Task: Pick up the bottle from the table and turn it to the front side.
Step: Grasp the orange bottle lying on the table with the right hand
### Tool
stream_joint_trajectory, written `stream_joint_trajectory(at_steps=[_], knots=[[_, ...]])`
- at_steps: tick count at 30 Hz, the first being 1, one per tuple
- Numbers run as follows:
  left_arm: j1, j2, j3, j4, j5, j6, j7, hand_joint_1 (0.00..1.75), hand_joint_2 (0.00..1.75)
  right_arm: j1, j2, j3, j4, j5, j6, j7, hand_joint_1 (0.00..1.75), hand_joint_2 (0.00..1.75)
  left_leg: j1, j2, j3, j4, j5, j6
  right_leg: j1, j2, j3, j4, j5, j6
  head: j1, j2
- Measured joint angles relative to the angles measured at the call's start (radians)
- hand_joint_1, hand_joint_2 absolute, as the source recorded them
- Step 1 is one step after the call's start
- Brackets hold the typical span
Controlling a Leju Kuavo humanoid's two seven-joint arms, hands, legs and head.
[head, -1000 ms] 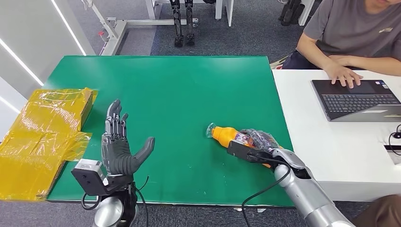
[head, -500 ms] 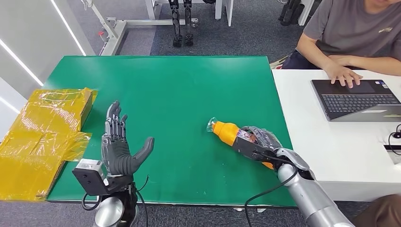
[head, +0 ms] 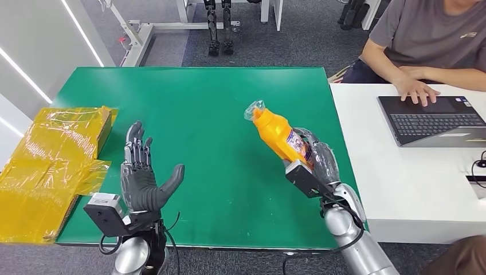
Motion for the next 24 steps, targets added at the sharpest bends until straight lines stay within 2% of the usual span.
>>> stream_joint_trajectory(at_steps=[5, 9, 15, 24], knots=[[-0.027, -0.001, -0.008, 0.024, 0.062, -0.065, -0.019, 0.00, 1.75, 0.060, 0.028, -0.003, -0.077, -0.008, -0.110, -0.128, 1.75, 1.75, 0.000, 0.000, 0.000, 0.000, 0.000, 0.000, 0.000, 0.000, 0.000, 0.000, 0.000, 0.000, 0.000, 0.000], [-0.053, -0.002, -0.022, 0.050, 0.113, -0.133, -0.025, 0.00, 1.75, 0.080, 0.051, -0.003, -0.112, -0.006, -0.152, -0.176, 1.75, 1.75, 0.000, 0.000, 0.000, 0.000, 0.000, 0.000, 0.000, 0.000, 0.000, 0.000, 0.000, 0.000, 0.000, 0.000], [-0.101, -0.001, -0.045, 0.082, 0.166, -0.218, -0.016, 0.00, 1.75, 0.089, 0.080, 0.000, -0.135, 0.020, -0.140, -0.184, 1.75, 1.75, 0.000, 0.000, 0.000, 0.000, 0.000, 0.000, 0.000, 0.000, 0.000, 0.000, 0.000, 0.000, 0.000, 0.000], [-0.181, -0.002, -0.088, 0.100, 0.207, -0.296, 0.049, 0.00, 1.75, 0.069, 0.091, 0.034, -0.129, 0.093, -0.040, -0.145, 1.75, 1.75, 0.000, 0.000, 0.000, 0.000, 0.000, 0.000, 0.000, 0.000, 0.000, 0.000, 0.000, 0.000, 0.000, 0.000]])
